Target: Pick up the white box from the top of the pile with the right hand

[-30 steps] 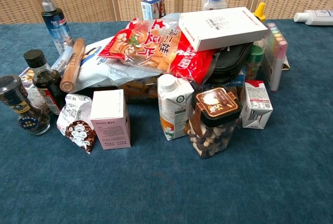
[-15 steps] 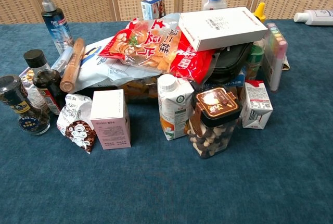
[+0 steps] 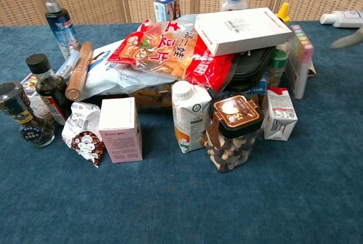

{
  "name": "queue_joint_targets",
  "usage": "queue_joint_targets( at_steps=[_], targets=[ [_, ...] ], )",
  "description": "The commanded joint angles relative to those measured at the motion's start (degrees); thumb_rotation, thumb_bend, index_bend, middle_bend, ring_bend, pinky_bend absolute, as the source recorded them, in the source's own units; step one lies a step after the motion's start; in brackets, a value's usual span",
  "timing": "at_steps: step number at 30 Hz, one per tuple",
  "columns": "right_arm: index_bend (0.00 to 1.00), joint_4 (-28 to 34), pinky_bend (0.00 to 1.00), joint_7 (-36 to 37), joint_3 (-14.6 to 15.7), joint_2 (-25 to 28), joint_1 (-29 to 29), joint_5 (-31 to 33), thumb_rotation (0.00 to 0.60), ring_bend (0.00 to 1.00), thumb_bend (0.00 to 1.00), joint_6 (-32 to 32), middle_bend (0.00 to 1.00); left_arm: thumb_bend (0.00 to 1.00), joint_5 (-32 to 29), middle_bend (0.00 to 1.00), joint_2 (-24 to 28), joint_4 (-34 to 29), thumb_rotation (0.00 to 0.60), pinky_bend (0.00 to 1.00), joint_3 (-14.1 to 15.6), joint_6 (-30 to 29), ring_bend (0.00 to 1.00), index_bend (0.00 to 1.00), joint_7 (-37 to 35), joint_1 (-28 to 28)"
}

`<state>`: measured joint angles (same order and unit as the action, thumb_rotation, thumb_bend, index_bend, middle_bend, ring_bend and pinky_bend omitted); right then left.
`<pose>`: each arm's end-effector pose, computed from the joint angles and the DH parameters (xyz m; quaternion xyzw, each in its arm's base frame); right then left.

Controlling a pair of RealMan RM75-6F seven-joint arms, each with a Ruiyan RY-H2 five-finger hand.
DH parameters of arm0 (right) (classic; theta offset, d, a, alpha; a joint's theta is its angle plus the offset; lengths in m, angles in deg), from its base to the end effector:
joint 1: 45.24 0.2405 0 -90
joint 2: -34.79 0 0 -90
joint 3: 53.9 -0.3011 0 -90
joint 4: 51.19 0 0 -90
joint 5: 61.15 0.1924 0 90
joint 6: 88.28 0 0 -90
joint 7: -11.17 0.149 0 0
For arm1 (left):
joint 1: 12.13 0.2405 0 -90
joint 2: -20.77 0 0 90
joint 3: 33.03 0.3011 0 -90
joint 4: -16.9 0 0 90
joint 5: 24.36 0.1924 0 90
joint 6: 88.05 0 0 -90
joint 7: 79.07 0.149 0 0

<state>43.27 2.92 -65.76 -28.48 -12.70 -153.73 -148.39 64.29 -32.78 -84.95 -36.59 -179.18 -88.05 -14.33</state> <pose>-0.1979 -0.3408 0.1557 0.7824 -0.2039 0.4017 0.4299 -0.3122 0.1723 0.2563 -0.5535 -0.3934 -0.4616 0.5708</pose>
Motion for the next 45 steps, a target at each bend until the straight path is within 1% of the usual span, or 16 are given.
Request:
queue_joint_targets(
  at_steps=[1,12,17,23,29,32,37,39,40,42,43,44,45],
  targets=[
    [0.0,1.9,0.0,-3.5,-0.4,-0.1,2.1,1.4,0.6,0.0,0.0,2.8,0.0,0.0,-0.1,0.0,0.1,0.1,0.6,0.0,-0.1,-0.1,0.0,0.0,-0.4,0.0],
    [0.0,6.5,0.0,-10.3,-1.7,-0.8,8.1,6.3,0.6,0.0,0.0,9.1,0.0,0.0,-0.4,0.0,-0.1,0.3,0.6,0.0,-0.3,0.0,0.0,0.0,-0.1,-0.1],
    [0.0,6.9,0.0,-12.6,-2.5,-2.0,11.1,9.5,0.6,0.0,0.0,11.8,0.0,0.0,-0.6,0.0,-0.1,0.4,0.6,0.0,-0.3,0.1,0.0,0.0,-0.3,-0.1],
    [0.0,6.4,0.0,-14.6,-2.8,-4.0,14.3,13.4,0.6,0.0,0.0,14.7,0.0,0.0,-1.0,0.0,-0.1,0.6,0.6,0.0,-0.4,0.2,0.0,0.0,-0.4,-0.1],
    [0.0,5.0,0.0,-15.8,-2.9,-5.5,17.4,16.7,0.6,0.0,0.0,17.0,0.0,0.0,-1.1,0.0,0.0,0.7,0.6,0.0,-0.6,0.1,0.0,0.0,-0.8,-0.1],
    [0.0,4.3,0.0,-15.9,-3.0,-6.4,18.4,17.9,0.6,0.0,0.0,17.1,0.0,0.0,-1.2,0.0,0.1,0.8,0.6,0.0,-0.6,0.1,0.0,0.0,-1.0,-0.1],
    [0.0,2.9,0.0,-13.9,-2.1,-8.2,18.7,17.2,0.6,0.0,0.0,15.8,0.0,0.0,-1.2,0.0,0.2,0.9,0.6,0.0,-0.6,0.2,0.0,0.0,-1.4,-0.1],
    [0.0,2.1,0.02,-12.6,-1.5,-8.9,18.7,16.4,0.6,0.0,0.02,15.4,0.0,0.0,-1.2,0.0,0.2,1.0,0.6,0.0,-0.6,0.2,0.0,0.0,-1.5,-0.1],
    [0.0,1.8,0.05,-11.7,-1.3,-9.2,18.7,16.2,0.6,0.0,0.04,15.3,0.01,0.0,-1.2,0.0,0.2,1.0,0.6,0.0,-0.6,0.2,0.0,0.0,-1.5,-0.1],
    [0.0,1.1,0.11,-9.6,-0.9,-9.8,18.6,15.5,0.6,0.05,0.09,15.1,0.09,0.0,-1.2,0.0,0.2,1.0,0.6,0.0,-0.6,0.1,0.0,0.0,-1.4,0.0],
    [0.02,0.7,0.16,-8.8,-0.8,-10.0,18.6,15.1,0.6,0.12,0.11,14.8,0.18,0.0,-1.1,0.0,0.2,0.9,0.6,0.0,-0.6,0.1,0.0,0.0,-1.4,0.0],
    [0.05,0.3,0.2,-7.6,-0.6,-10.3,18.5,14.5,0.6,0.19,0.12,14.4,0.25,0.0,-1.1,0.0,0.2,0.9,0.6,0.0,-0.6,0.1,0.0,0.0,-1.4,0.0],
    [0.09,0.0,0.23,-6.8,-0.5,-10.5,18.4,13.9,0.6,0.24,0.14,13.9,0.3,0.0,-1.2,0.0,0.2,0.9,0.6,0.0,-0.6,0.1,0.0,0.0,-1.3,0.0]
  ],
)
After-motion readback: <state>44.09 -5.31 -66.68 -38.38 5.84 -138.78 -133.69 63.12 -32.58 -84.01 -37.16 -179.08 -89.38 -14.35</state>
